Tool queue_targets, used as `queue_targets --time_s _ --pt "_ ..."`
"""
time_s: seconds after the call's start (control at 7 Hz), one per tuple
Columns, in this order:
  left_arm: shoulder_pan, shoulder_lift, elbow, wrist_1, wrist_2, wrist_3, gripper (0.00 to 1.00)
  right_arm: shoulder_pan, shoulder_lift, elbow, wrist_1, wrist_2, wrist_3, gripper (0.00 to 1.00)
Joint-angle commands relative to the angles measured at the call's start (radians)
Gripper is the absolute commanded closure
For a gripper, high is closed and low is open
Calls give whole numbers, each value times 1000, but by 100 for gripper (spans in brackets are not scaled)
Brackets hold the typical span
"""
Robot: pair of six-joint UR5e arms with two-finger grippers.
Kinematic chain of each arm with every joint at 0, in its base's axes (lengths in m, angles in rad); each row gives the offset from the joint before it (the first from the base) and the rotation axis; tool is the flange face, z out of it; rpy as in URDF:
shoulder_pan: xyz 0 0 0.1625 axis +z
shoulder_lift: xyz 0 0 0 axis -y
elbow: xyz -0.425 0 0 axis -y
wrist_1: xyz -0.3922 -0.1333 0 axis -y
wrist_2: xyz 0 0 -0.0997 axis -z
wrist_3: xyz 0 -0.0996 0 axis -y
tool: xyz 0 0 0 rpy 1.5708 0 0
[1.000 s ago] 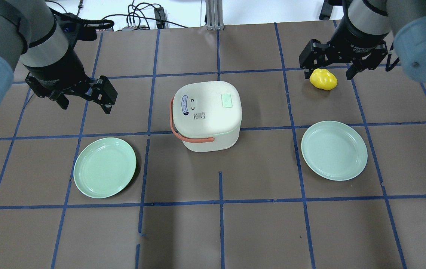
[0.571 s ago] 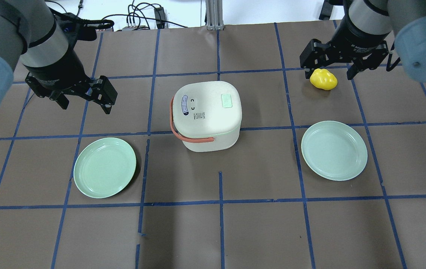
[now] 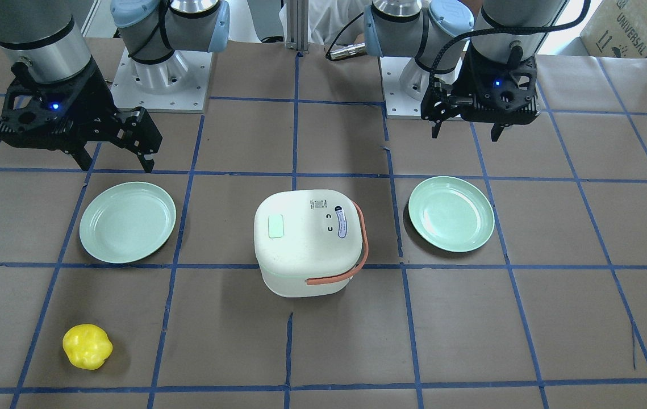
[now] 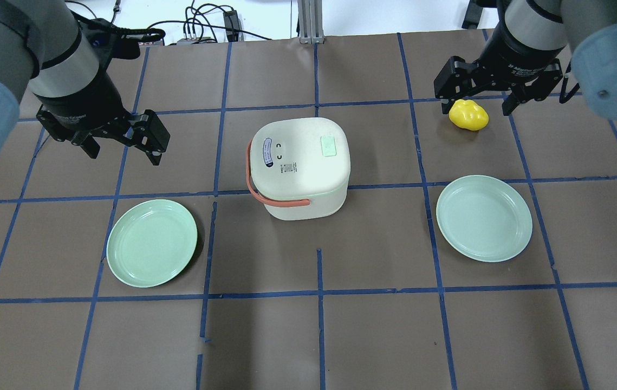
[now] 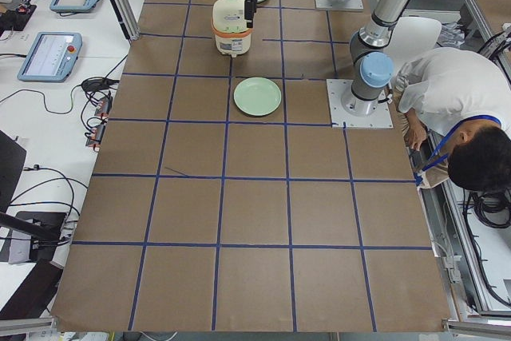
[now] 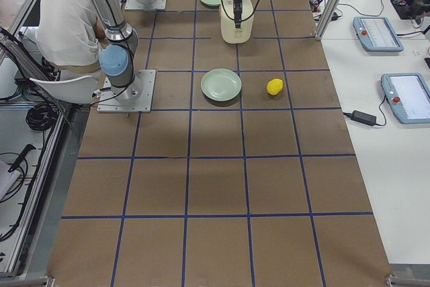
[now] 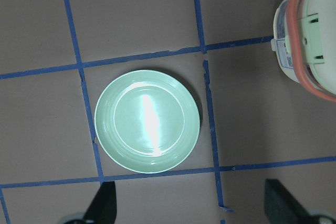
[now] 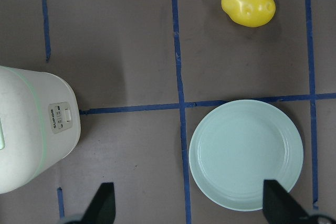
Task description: Press rice cooker button
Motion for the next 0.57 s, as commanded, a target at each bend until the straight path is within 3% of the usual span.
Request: queue_targets --time_s 0.0,0.43 --pt "0 0 1 -1 0 0 0 0 -3 0 0 1 3 0" --pt "0 0 1 -1 0 0 0 0 0 0 0 1 6 0"
